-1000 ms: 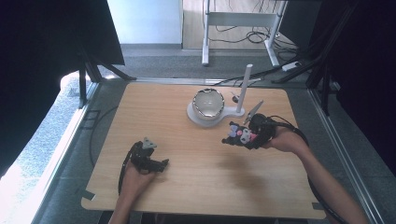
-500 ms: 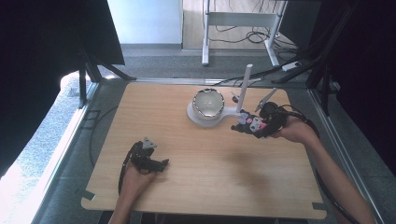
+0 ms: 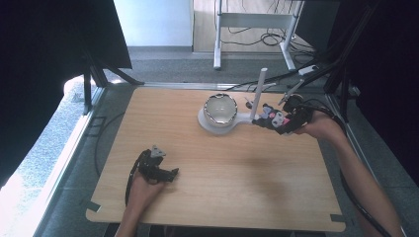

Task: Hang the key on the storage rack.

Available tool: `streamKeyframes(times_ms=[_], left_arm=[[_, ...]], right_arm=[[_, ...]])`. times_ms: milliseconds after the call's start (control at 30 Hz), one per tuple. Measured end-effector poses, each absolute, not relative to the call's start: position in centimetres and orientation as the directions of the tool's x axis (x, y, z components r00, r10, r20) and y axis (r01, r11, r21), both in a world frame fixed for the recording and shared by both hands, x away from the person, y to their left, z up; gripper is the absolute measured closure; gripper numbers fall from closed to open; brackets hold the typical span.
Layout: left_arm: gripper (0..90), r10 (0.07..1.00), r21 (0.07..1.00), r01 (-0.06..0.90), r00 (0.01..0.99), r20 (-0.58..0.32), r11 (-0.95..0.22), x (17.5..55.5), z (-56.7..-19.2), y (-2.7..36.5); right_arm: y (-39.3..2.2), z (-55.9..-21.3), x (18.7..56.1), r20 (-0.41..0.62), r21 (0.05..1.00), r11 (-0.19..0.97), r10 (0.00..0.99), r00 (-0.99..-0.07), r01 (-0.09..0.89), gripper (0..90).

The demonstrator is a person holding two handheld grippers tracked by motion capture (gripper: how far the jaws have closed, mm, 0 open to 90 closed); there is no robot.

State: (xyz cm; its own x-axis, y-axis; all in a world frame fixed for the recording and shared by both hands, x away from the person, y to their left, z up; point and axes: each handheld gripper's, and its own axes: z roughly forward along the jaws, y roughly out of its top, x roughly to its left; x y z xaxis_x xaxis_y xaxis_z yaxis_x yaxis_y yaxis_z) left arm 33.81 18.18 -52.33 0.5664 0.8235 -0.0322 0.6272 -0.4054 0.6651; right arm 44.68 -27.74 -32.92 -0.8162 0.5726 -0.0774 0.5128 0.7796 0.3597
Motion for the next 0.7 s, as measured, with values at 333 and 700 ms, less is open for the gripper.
streamKeyframes(times_ms=[333,700], left_arm=[[0.0,0.823,0.664,0.628,0.567,-0.032,-0.406,33.8,-52.3,18.2],[0.0,0.824,0.664,0.629,0.566,-0.034,-0.405,33.8,-52.3,18.2]], right_arm=[[-29.3,-30.5,46.4,-0.105,0.389,0.736,0.633,-0.767,0.554,43.3],[-30.8,-28.5,48.4,-0.126,0.418,0.68,0.7,-0.703,0.602,43.3]])
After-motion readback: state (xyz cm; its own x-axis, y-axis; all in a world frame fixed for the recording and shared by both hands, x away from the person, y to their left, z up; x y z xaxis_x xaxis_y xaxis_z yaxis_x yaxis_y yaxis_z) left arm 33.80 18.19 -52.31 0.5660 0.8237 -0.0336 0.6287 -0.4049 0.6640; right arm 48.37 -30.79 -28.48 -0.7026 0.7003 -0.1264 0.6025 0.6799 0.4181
